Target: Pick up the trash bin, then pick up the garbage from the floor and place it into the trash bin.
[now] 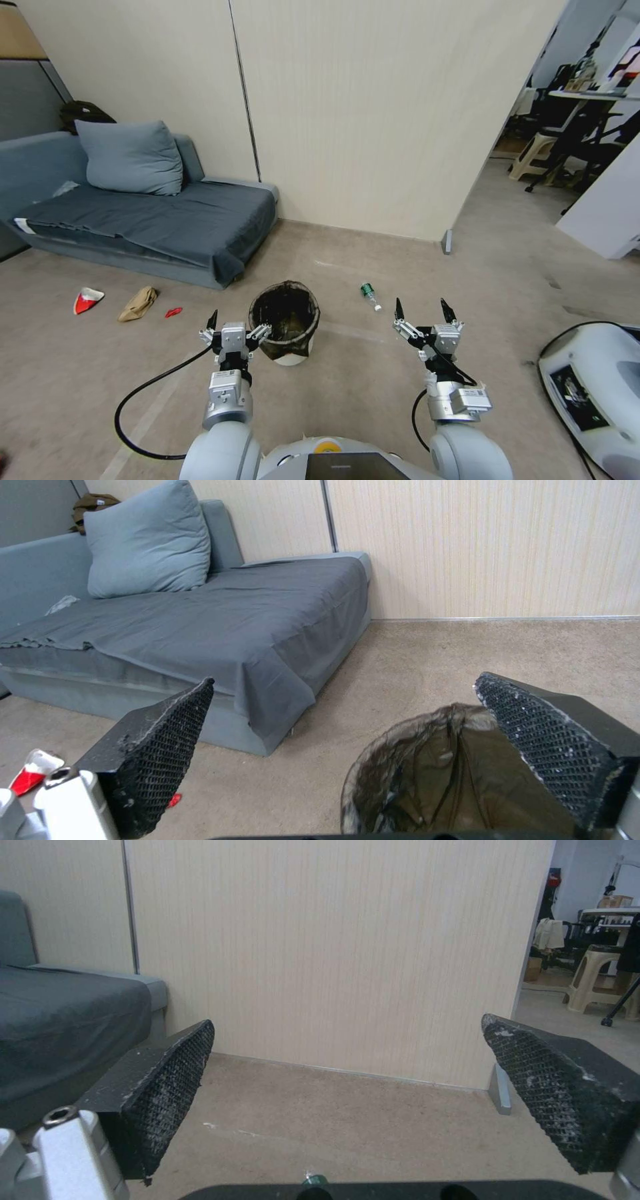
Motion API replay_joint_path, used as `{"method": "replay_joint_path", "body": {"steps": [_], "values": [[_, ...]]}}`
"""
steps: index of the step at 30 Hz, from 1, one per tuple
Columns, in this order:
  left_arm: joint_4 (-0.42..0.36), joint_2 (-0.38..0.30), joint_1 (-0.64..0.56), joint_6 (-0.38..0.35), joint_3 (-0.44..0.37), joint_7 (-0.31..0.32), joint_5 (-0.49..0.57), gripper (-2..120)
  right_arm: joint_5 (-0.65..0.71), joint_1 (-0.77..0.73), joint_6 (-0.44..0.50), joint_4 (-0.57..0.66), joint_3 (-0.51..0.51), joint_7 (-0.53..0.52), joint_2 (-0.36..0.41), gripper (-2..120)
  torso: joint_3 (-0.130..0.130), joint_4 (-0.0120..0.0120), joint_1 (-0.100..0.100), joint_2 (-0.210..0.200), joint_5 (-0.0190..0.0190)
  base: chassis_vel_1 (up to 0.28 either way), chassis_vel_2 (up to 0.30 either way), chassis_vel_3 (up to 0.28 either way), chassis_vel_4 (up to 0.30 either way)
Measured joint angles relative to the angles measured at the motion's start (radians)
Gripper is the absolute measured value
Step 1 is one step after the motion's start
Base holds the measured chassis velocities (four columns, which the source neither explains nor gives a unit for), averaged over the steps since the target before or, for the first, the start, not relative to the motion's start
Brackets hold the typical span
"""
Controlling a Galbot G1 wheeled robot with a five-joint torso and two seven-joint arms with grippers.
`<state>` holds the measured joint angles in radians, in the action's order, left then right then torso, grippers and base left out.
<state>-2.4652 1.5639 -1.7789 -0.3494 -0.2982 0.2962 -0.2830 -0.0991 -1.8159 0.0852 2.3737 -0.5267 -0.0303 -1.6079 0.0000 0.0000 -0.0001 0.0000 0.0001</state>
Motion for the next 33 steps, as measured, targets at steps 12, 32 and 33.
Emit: {"method": "replay_joint_path", "body": {"steps": [12,32,33], "values": [[0.002,0.001,0.001,0.001,0.000,0.000,0.000,100,0.003,0.002,0.063,-0.014,-0.002,0.034,0.000,100,0.000,0.0000,0.000,0.000,-0.0001,-0.052,0.035,0.043,-0.045],[0.046,-0.015,0.090,-0.126,-0.082,-0.026,0.250,100,-0.033,0.009,0.087,-0.038,0.005,0.052,0.000,100,0.000,0.0001,0.000,0.000,-0.0002,0.000,0.000,0.000,0.000],[0.054,-0.022,0.104,-0.144,-0.093,-0.026,0.272,100,-0.033,0.009,0.086,-0.040,0.006,0.052,0.000,100,0.000,0.0001,0.000,0.000,-0.0002,0.000,0.000,0.000,0.000]]}}
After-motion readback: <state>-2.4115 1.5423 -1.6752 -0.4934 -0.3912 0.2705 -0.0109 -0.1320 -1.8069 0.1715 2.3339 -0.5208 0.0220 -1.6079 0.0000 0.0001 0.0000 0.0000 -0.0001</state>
